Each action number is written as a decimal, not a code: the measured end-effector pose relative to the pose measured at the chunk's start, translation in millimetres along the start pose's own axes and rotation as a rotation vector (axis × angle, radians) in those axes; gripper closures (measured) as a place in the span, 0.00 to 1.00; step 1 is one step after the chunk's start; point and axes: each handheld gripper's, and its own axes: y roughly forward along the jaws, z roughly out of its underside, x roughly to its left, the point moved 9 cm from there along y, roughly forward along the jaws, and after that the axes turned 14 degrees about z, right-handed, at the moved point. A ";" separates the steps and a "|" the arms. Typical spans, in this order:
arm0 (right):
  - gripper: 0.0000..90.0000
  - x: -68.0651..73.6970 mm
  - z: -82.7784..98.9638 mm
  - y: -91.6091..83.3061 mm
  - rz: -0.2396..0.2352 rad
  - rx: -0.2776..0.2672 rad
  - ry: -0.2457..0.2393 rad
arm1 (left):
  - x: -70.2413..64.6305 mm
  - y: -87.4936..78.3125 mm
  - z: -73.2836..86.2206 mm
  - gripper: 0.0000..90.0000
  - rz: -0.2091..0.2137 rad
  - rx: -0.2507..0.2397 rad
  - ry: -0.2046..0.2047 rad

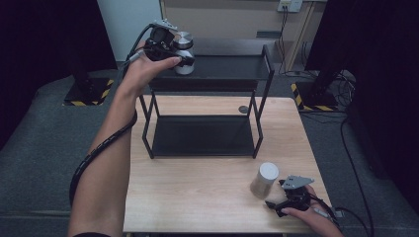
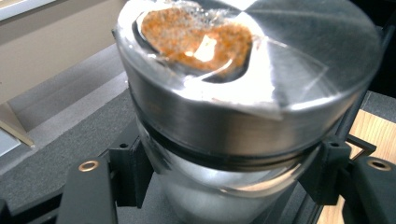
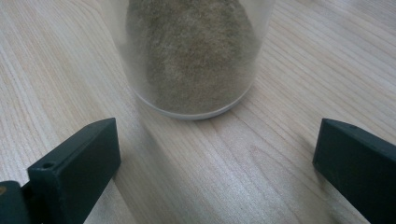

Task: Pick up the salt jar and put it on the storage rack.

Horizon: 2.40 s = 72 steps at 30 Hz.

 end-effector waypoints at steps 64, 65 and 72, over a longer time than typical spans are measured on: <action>0.02 -0.6 0.0 -0.1 -0.001 -0.002 -0.005 | -31.4 -67.5 29.3 0.07 0.108 -0.047 0.159; 0.02 -0.7 -0.1 -0.1 -0.001 -0.001 -0.005 | -34.2 -69.0 32.0 0.07 0.125 -0.049 0.170; 0.02 -0.6 -0.1 -0.1 -0.001 -0.002 -0.005 | -57.0 -65.5 58.4 0.08 0.189 -0.029 0.227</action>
